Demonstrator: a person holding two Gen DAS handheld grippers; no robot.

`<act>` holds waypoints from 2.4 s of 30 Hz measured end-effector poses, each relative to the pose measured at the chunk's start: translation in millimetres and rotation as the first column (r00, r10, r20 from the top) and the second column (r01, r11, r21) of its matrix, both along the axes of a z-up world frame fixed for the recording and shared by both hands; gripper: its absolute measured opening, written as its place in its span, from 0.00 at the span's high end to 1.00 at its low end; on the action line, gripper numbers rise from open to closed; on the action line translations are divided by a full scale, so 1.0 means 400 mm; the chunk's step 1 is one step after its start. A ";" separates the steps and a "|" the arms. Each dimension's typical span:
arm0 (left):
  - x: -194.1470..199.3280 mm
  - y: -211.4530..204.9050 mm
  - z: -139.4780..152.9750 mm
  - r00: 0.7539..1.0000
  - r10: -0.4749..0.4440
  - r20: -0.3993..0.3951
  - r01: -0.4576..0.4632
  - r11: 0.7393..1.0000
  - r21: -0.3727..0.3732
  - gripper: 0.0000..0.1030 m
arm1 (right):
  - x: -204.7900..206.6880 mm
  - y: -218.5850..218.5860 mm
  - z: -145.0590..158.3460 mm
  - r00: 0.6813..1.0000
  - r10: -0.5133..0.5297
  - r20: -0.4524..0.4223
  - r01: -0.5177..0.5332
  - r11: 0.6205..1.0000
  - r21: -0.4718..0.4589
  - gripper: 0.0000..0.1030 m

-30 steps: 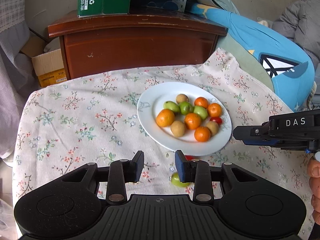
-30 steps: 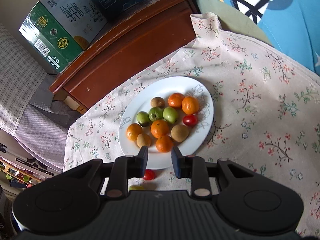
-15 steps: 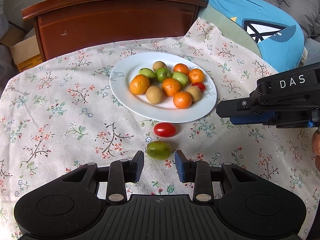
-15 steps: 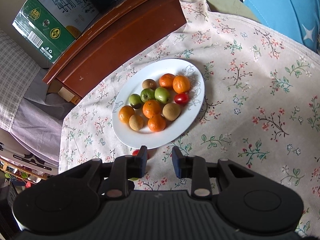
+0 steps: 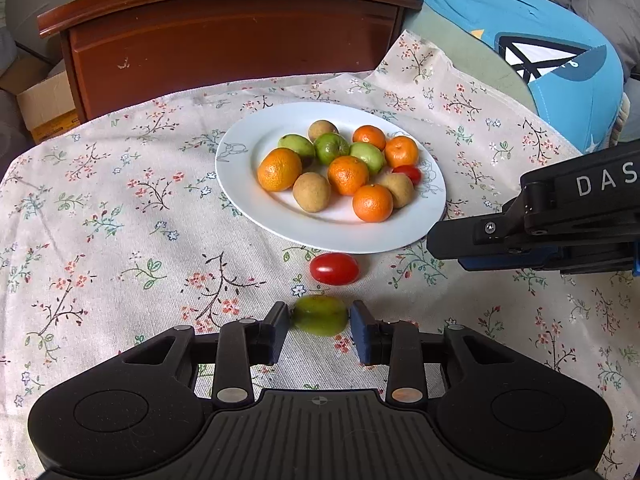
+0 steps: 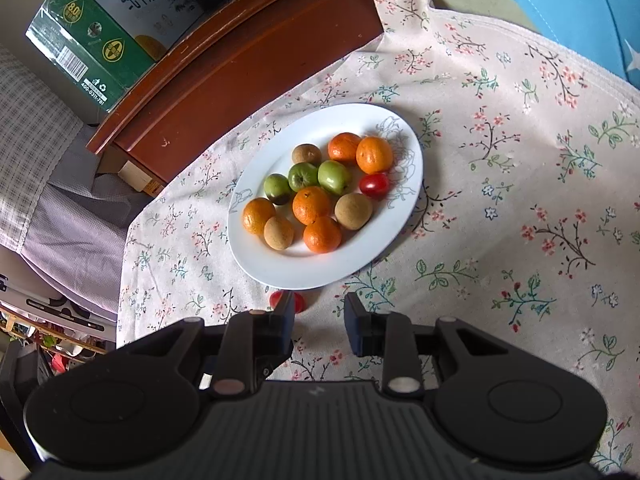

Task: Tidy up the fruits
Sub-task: 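Grasp the last green jujube with the left tool while the right tool grasps a red cherry tomato, then carry both fruits onto the plate and open both tools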

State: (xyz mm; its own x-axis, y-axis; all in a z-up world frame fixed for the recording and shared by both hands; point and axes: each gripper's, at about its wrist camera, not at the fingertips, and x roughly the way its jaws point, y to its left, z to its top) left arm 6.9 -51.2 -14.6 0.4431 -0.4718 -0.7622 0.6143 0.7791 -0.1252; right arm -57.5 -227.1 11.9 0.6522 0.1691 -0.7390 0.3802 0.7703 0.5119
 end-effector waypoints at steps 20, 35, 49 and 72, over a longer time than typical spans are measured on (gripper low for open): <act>0.026 0.169 0.065 0.977 0.210 0.037 -0.209 0.978 -0.025 0.73 | 0.047 0.127 -0.049 0.994 0.096 0.051 -0.087 0.985 -0.148 0.72; 0.043 0.249 0.116 0.931 0.354 0.085 -0.353 0.935 -0.029 0.73 | 0.072 0.241 -0.093 0.996 0.075 0.041 -0.054 0.922 -0.385 0.67; 0.024 0.228 0.143 0.940 0.323 0.107 -0.319 0.946 -0.052 0.73 | 0.075 0.270 -0.105 0.993 0.101 0.057 -0.060 0.867 -0.495 0.70; 0.071 0.153 0.211 0.967 0.230 0.108 -0.205 0.957 -0.204 0.73 | 0.070 0.068 0.109 0.975 0.131 0.181 -0.073 0.953 -0.294 0.70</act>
State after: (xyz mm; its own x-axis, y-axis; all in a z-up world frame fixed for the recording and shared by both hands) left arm 35.3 10.0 69.8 0.6397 -0.4836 -0.5974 0.4536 0.8650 -0.2145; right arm -29.3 -199.8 55.4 0.7794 0.0446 -0.6249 0.2058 0.9239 0.3227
